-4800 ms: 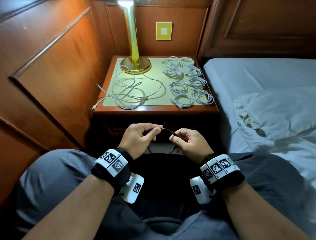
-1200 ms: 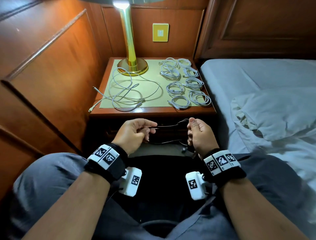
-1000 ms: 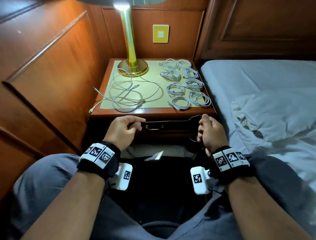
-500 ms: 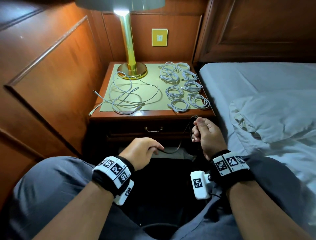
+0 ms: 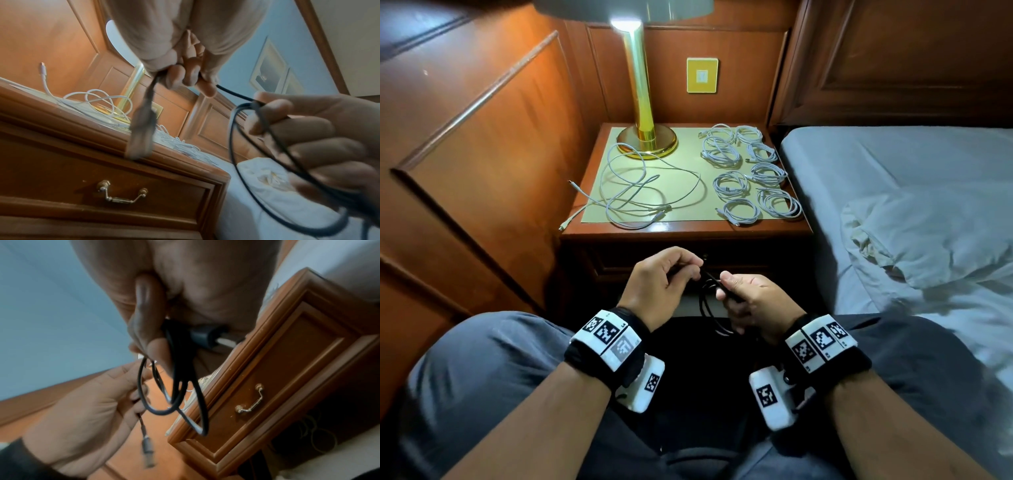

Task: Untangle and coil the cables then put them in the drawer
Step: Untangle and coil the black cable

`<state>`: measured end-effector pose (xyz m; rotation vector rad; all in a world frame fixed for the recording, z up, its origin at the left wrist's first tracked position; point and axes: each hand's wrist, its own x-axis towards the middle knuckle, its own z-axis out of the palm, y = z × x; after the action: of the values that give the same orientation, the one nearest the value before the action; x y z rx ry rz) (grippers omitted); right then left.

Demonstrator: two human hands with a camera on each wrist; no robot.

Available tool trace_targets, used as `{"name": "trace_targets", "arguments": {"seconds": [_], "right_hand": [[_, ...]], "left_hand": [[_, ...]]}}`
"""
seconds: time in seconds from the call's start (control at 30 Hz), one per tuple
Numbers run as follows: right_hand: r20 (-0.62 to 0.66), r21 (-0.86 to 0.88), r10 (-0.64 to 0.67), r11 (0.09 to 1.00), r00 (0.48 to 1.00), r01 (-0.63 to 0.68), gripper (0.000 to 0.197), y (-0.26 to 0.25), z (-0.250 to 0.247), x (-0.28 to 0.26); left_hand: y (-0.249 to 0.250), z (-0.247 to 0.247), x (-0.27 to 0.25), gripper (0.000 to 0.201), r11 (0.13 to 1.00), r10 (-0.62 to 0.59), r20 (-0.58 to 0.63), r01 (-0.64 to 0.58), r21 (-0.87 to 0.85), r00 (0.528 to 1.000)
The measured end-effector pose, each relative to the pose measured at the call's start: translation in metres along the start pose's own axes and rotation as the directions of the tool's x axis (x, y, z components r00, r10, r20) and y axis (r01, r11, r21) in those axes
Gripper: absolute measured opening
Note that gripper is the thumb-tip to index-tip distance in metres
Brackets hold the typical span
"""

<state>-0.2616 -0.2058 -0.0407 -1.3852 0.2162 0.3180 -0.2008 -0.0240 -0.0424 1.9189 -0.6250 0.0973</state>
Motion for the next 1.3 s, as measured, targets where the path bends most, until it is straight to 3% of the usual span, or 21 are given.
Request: {"name": "trace_targets", "arguments": {"seconds": [0.13, 0.3, 0.43, 0.53, 0.73, 0.9, 1.03, 1.1, 1.2, 1.3], "right_hand": [[0.071, 0.122, 0.013, 0.992, 0.997, -0.021, 0.033, -0.004, 0.001, -0.006], [0.097, 0.268, -0.027, 0.964, 0.995, 0.0, 0.034, -0.004, 0.002, -0.008], [0.116, 0.315, -0.056, 0.949, 0.992, 0.017, 0.035, -0.003, 0.003, -0.008], [0.106, 0.29, -0.077, 0.956, 0.991, 0.043, 0.035, 0.0, 0.004, -0.007], [0.018, 0.204, -0.101, 0.974, 0.995, 0.095, 0.038, 0.006, 0.008, -0.003], [-0.137, 0.079, -0.182, 0.978, 0.974, 0.194, 0.047, 0.011, 0.011, 0.004], [-0.216, -0.053, -0.25, 0.968, 0.944, 0.244, 0.048, 0.015, 0.007, 0.011], [-0.218, -0.06, -0.247, 0.969, 0.944, 0.24, 0.052, 0.017, 0.007, 0.013], [-0.21, -0.107, -0.278, 0.959, 0.937, 0.261, 0.043, 0.019, 0.008, 0.014], [-0.205, -0.222, -0.349, 0.927, 0.914, 0.303, 0.037, 0.024, 0.007, 0.015]], "left_hand": [[-0.006, -0.006, 0.006, 0.012, 0.999, 0.007, -0.068, -0.005, 0.041, 0.998], [-0.008, 0.006, -0.002, 0.011, 0.997, -0.075, -0.017, 0.076, 0.016, 0.997], [-0.009, 0.016, -0.003, 0.026, 0.972, -0.2, 0.054, 0.205, -0.112, 0.978], [-0.008, 0.019, -0.004, 0.025, 0.918, -0.306, 0.078, 0.316, -0.239, 0.949], [-0.006, 0.02, -0.005, 0.016, 0.772, -0.407, 0.102, 0.402, -0.492, 0.908], [0.006, 0.022, -0.01, 0.008, 0.56, -0.461, 0.273, 0.516, -0.648, 0.844], [0.005, 0.025, -0.009, 0.042, 0.624, -0.371, 0.39, 0.537, -0.567, 0.843], [0.004, 0.024, -0.007, 0.038, 0.706, -0.364, 0.377, 0.517, -0.485, 0.852], [0.0, 0.024, -0.005, 0.027, 0.845, -0.376, 0.27, 0.447, -0.293, 0.887], [-0.005, 0.026, -0.007, 0.022, 0.883, -0.381, 0.195, 0.419, -0.213, 0.904]]}}
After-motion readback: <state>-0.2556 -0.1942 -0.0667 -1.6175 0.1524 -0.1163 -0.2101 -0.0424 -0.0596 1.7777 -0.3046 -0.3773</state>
